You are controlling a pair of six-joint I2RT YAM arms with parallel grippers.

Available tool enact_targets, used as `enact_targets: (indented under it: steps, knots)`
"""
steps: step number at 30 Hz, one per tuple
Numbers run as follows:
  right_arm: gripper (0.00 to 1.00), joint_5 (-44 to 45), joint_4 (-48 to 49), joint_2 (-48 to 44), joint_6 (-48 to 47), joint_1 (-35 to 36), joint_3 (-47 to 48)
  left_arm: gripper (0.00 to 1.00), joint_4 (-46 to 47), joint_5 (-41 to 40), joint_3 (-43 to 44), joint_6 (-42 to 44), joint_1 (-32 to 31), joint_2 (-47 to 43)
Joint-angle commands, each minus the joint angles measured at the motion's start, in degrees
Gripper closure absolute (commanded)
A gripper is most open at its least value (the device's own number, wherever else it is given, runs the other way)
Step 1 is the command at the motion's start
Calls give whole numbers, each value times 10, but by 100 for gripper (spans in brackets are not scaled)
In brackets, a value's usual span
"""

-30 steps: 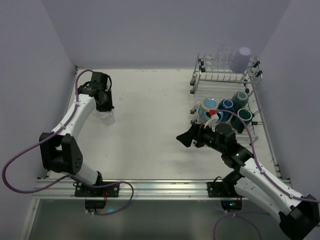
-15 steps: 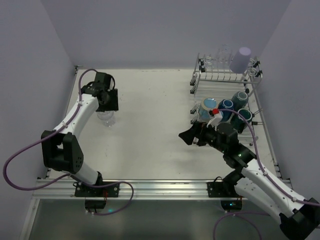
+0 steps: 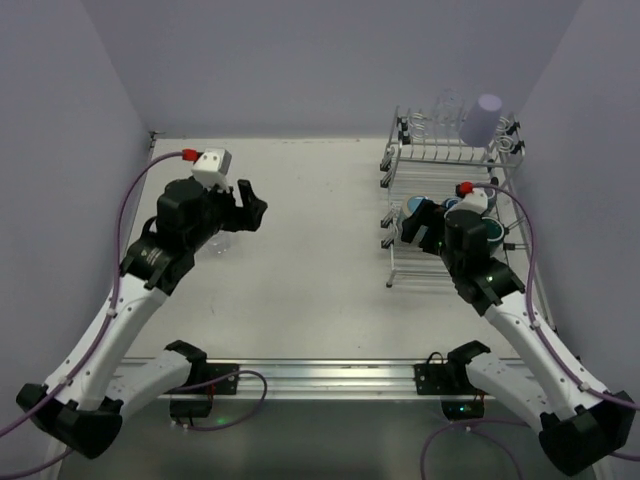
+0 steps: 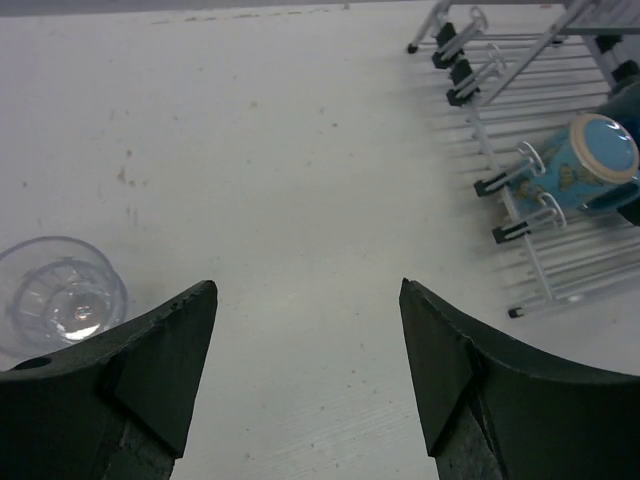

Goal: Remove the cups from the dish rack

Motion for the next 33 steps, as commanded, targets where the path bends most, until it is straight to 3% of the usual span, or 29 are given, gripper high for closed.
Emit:
enact_targets:
  steps: [1,4,17,33]
  knots:
    - [7,67,-19,64,-50,-35,50,22,95,99,-111,-14,-3,-61]
    - [1,84,-45,131,-83,-38,103,22,123,134,-164,-9,-4,-99]
    - [1,99,-109,284,-122,-41,225,18,134,206,-193,14,-5,-115]
    - [1,20,-98,345,-155,-68,252,17,133,201,-197,14,-13,-108]
